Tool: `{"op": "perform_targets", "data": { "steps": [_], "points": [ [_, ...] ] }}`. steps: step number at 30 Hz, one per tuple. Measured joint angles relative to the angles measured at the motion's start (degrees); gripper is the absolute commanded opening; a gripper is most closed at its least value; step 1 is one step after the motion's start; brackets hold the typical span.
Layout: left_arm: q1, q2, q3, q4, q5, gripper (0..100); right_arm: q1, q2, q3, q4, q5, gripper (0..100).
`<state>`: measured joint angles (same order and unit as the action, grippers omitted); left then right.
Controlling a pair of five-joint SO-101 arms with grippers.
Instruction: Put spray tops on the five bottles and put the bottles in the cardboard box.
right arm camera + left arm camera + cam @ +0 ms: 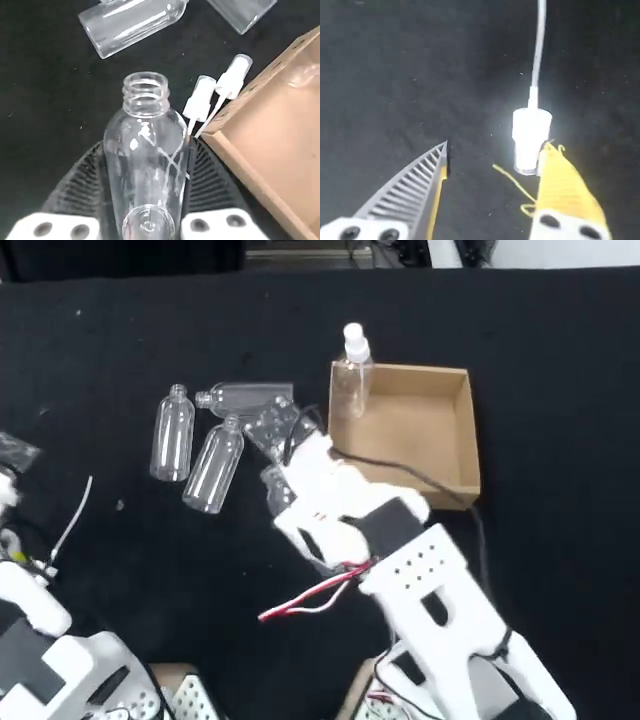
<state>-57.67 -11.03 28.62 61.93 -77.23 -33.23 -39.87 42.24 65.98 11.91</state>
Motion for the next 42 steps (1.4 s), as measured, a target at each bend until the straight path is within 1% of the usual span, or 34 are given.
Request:
{"op": "perform_targets", "data": {
  "steps": [4, 8, 10, 12, 17, 23, 26, 27, 31, 33, 35, 42],
  "points": [
    [-0.1, 0.0, -5.4, 5.8, 6.9, 31, 0.0, 0.0, 7.2, -6.2, -0.7, 1.1],
    [-0.2, 0.0, -8.8, 16.4, 16.8, 31, 0.0, 0.0, 9.6, -9.8, -3.4, 1.1],
    [-0.7, 0.3, -9.5, 21.9, 23.1, 31, 0.0, 0.0, 9.7, -10.3, -3.9, 1.1],
    [-1.6, 0.4, -9.6, 24.8, 31.1, 31, -0.1, 0.0, 9.7, -10.3, -4.0, 1.1],
    [-2.2, 1.3, -4.0, 25.9, 54.6, 31, -0.1, 0.0, 9.7, -10.4, -4.0, 1.1],
    [-2.3, 1.3, -0.5, 23.4, 86.9, 31, -0.1, 0.0, 10.0, -10.4, -4.0, 1.1],
    [-2.1, 1.3, -0.4, 20.4, 98.4, 31, -0.1, 0.0, 10.0, -10.4, -3.9, 1.1],
    [-1.7, 1.3, -0.4, 19.9, 100.0, 31, -0.1, 0.0, 10.0, -10.4, -4.0, 1.1],
    [-0.1, 1.3, 1.9, 16.1, 101.5, 31, -0.1, 0.0, 10.0, -10.4, -4.0, 1.1],
    [0.9, 1.3, 3.8, 15.0, 104.4, 31, -0.1, 0.0, 10.0, -10.4, -4.0, 1.1],
    [1.8, 1.4, 4.2, 14.9, 108.2, 31, -0.1, 0.0, 10.0, -10.4, -4.0, 1.1],
    [1.9, 1.4, 4.3, 14.2, 124.0, 31, -0.1, 0.0, 11.1, -10.5, -4.0, 1.1]
  ]
}}
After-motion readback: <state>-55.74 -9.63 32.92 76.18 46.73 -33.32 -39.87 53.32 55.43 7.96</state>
